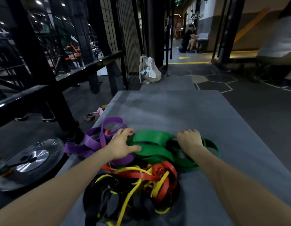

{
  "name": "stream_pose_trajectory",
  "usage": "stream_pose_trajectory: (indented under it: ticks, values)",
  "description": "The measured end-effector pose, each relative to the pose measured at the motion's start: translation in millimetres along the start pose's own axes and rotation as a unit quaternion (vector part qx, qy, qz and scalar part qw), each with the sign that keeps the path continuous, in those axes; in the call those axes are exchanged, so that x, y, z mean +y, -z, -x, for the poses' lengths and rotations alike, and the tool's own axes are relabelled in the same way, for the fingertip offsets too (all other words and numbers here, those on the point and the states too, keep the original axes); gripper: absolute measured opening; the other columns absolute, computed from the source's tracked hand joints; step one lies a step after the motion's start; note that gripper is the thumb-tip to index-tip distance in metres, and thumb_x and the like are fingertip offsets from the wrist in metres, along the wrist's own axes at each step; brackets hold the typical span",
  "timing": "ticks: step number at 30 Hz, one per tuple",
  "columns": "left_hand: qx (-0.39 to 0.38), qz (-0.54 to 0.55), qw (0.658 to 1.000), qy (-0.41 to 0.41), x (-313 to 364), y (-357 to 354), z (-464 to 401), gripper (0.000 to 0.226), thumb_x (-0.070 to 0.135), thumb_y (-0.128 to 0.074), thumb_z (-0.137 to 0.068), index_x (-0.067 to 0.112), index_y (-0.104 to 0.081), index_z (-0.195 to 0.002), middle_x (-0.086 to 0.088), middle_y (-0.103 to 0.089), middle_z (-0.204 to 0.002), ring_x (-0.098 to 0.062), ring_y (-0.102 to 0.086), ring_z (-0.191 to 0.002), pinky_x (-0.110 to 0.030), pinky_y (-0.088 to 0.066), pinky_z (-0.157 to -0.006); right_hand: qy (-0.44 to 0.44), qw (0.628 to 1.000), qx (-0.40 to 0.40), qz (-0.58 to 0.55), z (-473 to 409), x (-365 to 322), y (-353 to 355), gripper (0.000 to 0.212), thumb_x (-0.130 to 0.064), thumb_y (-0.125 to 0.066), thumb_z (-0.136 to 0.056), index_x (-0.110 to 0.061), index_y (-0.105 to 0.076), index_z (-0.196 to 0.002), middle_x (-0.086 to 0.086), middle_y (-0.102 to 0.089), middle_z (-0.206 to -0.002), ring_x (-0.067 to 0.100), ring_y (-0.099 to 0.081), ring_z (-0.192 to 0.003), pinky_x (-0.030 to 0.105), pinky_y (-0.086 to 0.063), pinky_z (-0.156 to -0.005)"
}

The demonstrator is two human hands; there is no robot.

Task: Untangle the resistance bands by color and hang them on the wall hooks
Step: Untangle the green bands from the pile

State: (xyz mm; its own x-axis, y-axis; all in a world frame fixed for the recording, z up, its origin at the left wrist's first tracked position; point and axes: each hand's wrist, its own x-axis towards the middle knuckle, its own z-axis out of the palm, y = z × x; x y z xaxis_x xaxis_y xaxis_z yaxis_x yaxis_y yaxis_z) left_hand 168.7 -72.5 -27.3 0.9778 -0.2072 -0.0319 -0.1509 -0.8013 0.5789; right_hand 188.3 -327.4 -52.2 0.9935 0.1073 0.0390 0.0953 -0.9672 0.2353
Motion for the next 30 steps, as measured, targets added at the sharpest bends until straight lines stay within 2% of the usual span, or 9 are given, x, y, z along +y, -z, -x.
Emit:
stream_pose_trajectory:
  ticks: [3, 6, 8, 12, 14, 16, 19, 25, 30]
  values:
    - [-0.035, -0.101, 0.994, 0.019, 11.4, 9.5, 3.0, 0.099, 0.054, -0.077, -0.050, 0.021, -0.041, -0.136, -0.009, -0.035, -0.129, -0.027, -0.033, -0.126, -0.035, -0.030, -0.110, -0.022, 0.999, -0.027, -0.042, 8.3, 10.7, 20.8, 0.026, -0.003, -0.041, -0.092, -0.008, -0.053, -0.115, 0.010, -0.062, -0.115, 0.029, -0.059, -0.106, 0.035, -0.042, -0.088]
    - [-0.031, -0.180, 0.983, -0.013, 30.3, 13.6, 10.6, 0.076, 0.045, -0.079, -0.065, 0.017, -0.048, -0.129, -0.006, -0.032, -0.119, -0.027, -0.030, -0.121, -0.030, -0.028, -0.104, -0.054, 0.989, -0.091, -0.103, 27.2, 21.0, 35.1, 0.030, -0.003, -0.041, -0.092, -0.005, -0.046, -0.121, 0.013, -0.056, -0.119, 0.031, -0.058, -0.105, 0.036, -0.045, -0.081]
    - [-0.010, -0.160, 0.985, -0.063, 43.4, 10.8, 17.4, 0.065, 0.039, -0.080, -0.065, 0.016, -0.053, -0.120, -0.001, -0.033, -0.109, -0.024, -0.035, -0.114, -0.029, -0.034, -0.100, -0.070, 0.987, -0.072, -0.128, 44.3, 26.0, 38.1, 0.026, -0.004, -0.041, -0.091, -0.006, -0.049, -0.115, 0.014, -0.056, -0.118, 0.032, -0.057, -0.104, 0.037, -0.047, -0.081]
    - [0.023, 0.027, 0.996, -0.084, 72.0, 17.7, 32.6, 0.049, 0.031, -0.082, -0.066, 0.016, -0.059, -0.107, 0.001, -0.052, -0.106, -0.018, -0.054, -0.101, -0.026, -0.042, -0.084, -0.134, 0.975, 0.035, -0.173, 67.1, 48.3, 75.4, 0.005, -0.007, -0.047, -0.088, -0.006, -0.051, -0.091, 0.012, -0.057, -0.100, 0.034, -0.059, -0.096, 0.035, -0.045, -0.074]
    - [0.089, 0.125, 0.986, -0.069, 84.8, 35.1, 31.9, 0.035, 0.026, -0.078, -0.072, 0.012, -0.062, -0.099, -0.002, -0.063, -0.099, -0.019, -0.060, -0.093, -0.026, -0.044, -0.078, -0.174, 0.962, 0.088, -0.192, 72.4, 67.0, 102.3, 0.013, -0.012, -0.051, -0.088, -0.006, -0.046, -0.077, 0.009, -0.056, -0.084, 0.032, -0.059, -0.079, 0.035, -0.046, -0.067]
    - [0.161, 0.204, 0.965, -0.036, 88.6, 60.6, 23.8, 0.028, 0.027, -0.073, -0.078, 0.005, -0.063, -0.093, -0.008, -0.063, -0.087, -0.021, -0.058, -0.081, -0.031, -0.042, -0.072, -0.230, 0.937, 0.136, -0.224, 78.1, 89.1, 127.9, 0.014, -0.018, -0.056, -0.087, -0.006, -0.053, -0.080, 0.010, -0.057, -0.079, 0.031, -0.058, -0.073, 0.037, -0.050, -0.069]
    - [0.236, 0.331, 0.913, 0.027, 88.4, 98.8, 13.7, 0.040, 0.042, -0.069, -0.073, 0.004, -0.062, -0.085, -0.013, -0.062, -0.083, -0.026, -0.057, -0.074, -0.037, -0.044, -0.066, -0.320, 0.889, 0.181, -0.272, 92.1, 123.7, 158.7, 0.019, -0.020, -0.059, -0.084, -0.006, -0.062, -0.096, 0.018, -0.062, -0.096, 0.037, -0.061, -0.090, 0.041, -0.049, -0.077]
    - [0.252, 0.481, 0.839, 0.049, 108.4, 115.9, 28.5, 0.025, 0.029, -0.059, -0.088, 0.012, -0.053, -0.071, -0.007, -0.051, -0.066, -0.021, -0.049, -0.058, -0.030, -0.037, -0.053, -0.370, 0.868, 0.211, -0.255, 120.2, 154.1, 177.2, 0.013, -0.009, -0.058, -0.081, -0.001, -0.061, -0.091, 0.020, -0.062, -0.093, 0.040, -0.061, -0.089, 0.042, -0.048, -0.072]
    - [0.208, 0.512, 0.829, 0.080, 98.5, 80.0, 36.6, 0.019, 0.021, -0.047, -0.095, 0.005, -0.058, -0.093, -0.008, -0.057, -0.076, -0.018, -0.053, -0.064, -0.026, -0.046, -0.054, -0.397, 0.869, 0.133, -0.262, 142.1, 144.2, 140.4, 0.012, -0.010, -0.059, -0.084, -0.001, -0.058, -0.092, 0.017, -0.059, -0.093, 0.036, -0.061, -0.093, 0.037, -0.047, -0.072]
